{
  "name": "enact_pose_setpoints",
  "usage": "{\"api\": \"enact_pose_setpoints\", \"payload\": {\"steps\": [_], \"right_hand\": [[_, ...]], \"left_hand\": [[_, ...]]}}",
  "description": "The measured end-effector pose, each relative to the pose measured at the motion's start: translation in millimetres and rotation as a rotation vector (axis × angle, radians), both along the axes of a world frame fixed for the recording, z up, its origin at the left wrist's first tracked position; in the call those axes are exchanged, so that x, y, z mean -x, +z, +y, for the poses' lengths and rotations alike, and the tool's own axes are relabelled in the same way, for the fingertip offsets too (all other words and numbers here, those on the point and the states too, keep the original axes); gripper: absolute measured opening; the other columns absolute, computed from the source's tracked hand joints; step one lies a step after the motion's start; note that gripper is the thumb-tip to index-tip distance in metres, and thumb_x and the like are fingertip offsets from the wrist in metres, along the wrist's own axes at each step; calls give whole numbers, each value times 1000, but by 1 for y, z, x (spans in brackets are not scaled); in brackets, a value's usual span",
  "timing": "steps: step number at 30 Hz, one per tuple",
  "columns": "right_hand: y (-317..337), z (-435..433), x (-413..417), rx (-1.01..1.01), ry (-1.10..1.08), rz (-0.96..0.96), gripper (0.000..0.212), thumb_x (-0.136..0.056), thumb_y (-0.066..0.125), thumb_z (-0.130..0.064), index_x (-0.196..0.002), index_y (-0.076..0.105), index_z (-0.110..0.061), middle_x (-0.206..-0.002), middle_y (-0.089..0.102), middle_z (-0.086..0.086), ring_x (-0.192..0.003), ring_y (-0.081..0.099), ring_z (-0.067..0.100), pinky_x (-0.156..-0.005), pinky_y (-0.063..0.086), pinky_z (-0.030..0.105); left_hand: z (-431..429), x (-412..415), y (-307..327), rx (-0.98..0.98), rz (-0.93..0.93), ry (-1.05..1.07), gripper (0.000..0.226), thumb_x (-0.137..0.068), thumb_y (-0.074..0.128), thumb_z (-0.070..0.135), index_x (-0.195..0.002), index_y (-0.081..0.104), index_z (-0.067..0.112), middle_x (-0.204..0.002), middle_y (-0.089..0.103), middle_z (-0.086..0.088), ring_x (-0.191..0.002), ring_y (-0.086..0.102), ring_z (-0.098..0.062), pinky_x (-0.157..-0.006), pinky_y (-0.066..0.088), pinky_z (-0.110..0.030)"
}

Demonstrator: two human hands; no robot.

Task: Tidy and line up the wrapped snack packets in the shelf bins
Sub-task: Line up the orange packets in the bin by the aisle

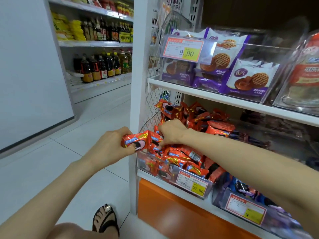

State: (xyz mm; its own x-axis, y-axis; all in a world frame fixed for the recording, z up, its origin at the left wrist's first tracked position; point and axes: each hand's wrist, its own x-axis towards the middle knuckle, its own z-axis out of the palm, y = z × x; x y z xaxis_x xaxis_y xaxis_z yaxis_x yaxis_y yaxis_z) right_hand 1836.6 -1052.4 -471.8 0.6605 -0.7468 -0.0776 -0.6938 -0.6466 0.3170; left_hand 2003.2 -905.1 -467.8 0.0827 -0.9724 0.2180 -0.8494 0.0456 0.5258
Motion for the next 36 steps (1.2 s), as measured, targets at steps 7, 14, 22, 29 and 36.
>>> {"api": "enact_pose_setpoints", "payload": {"steps": [7, 14, 22, 29, 36], "right_hand": [[7, -21, -3, -50, -160, -128, 48, -65, 80, -48, -93, 67, -12, -100, 68, 6, -93, 64, 25, -62, 41, 27], [15, -9, -1, -100, -109, -164, 39, -72, 77, -38, -102, 68, -14, -106, 66, 3, -103, 60, 22, -75, 46, 30], [63, 39, 23, -825, 56, -583, 23, -82, 71, -19, -102, 65, -28, -103, 70, 1, -93, 64, 7, -87, 47, 21], [32, 15, 1, -479, -183, -554, 25, -74, 79, -20, -91, 70, -5, -73, 59, -6, -69, 53, 6, -57, 41, 17], [1, 0, -15, -282, -219, -424, 25, -73, 79, -21, -89, 69, -3, -97, 70, 11, -93, 64, 23, -79, 52, 33]], "left_hand": [[0, 1, -4, 22, 230, -16, 22, -81, 69, 30, -91, 56, 17, -77, 64, 1, -63, 59, -11, -49, 42, -13], [-7, 6, -5, 19, 231, -59, 15, -83, 68, 29, -85, 57, 19, -78, 67, -3, -73, 62, -22, -69, 51, -38], [-20, 21, 0, 68, 231, -15, 20, -82, 69, 32, -90, 60, 16, -77, 66, -2, -74, 62, -25, -72, 52, -39], [-14, 18, 5, 291, 69, 249, 24, -91, 57, 32, -111, 53, 19, -95, 64, 11, -85, 61, -17, -69, 40, -28], [-11, 19, 0, 260, -42, 210, 19, -93, 53, 30, -109, 57, 21, -103, 65, 7, -78, 52, -9, -65, 35, -25]]}}
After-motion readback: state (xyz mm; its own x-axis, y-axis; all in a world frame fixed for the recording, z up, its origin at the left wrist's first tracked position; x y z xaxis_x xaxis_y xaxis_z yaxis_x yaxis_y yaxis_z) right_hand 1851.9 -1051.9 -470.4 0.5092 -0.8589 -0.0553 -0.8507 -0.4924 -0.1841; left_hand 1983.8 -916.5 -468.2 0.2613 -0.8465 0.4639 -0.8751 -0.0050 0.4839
